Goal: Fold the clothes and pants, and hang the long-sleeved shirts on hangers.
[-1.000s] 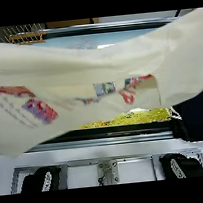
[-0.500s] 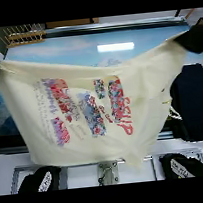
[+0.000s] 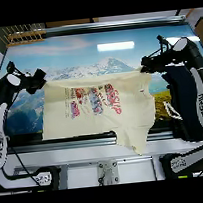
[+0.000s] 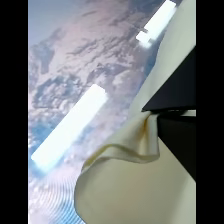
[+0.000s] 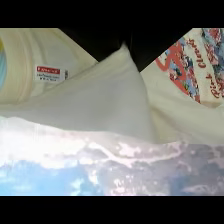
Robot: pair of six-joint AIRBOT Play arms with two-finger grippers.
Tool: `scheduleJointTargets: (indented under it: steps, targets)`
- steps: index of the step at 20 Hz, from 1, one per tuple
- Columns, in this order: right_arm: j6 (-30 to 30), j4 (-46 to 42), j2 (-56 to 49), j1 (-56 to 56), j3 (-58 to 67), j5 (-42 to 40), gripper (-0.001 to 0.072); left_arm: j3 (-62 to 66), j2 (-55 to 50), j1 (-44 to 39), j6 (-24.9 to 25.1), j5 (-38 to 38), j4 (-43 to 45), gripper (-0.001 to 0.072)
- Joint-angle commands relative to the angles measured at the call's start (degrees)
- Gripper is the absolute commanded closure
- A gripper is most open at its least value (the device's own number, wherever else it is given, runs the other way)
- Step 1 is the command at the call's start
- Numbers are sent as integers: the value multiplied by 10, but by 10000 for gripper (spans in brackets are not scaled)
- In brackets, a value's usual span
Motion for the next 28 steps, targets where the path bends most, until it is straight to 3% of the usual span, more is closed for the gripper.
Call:
scheduleJointTargets:
  steps: [1, 5, 11, 16, 21, 22, 23, 24, 25, 28]
  targets:
    - [-2, -14, -21, -6, 2, -64, 699, 67, -70, 5, 0, -23, -8, 701]
    - [0, -136, 23, -6, -9, -34, 700, 57, -33, 16, 53, -45, -4, 701]
    - [-2, -146, 129, -5, -185, -42, 700, -136, 71, 17, 65, 17, -5, 701]
    - [-1, -141, 198, -5, -358, -92, 699, -240, 89, 16, 65, 53, -6, 702]
    - [-1, -139, 191, -5, -399, -104, 698, -275, 89, 16, 65, 59, -6, 702]
    - [-1, -133, 191, -5, -399, -105, 694, -275, 89, 16, 65, 55, -8, 669]
    - [-2, -124, 192, -6, -399, -106, 633, -275, 91, 16, 65, 52, -10, 352]
    - [-2, -113, 197, -6, -397, -106, 360, -275, 98, 16, 65, 47, -10, 177]
    - [-2, -112, 205, -7, -392, -104, 160, -275, 115, 17, 65, 43, -7, 181]
    - [-17, -138, 269, -29, -358, -57, 144, -275, 198, 49, 80, -3, -3, 181]
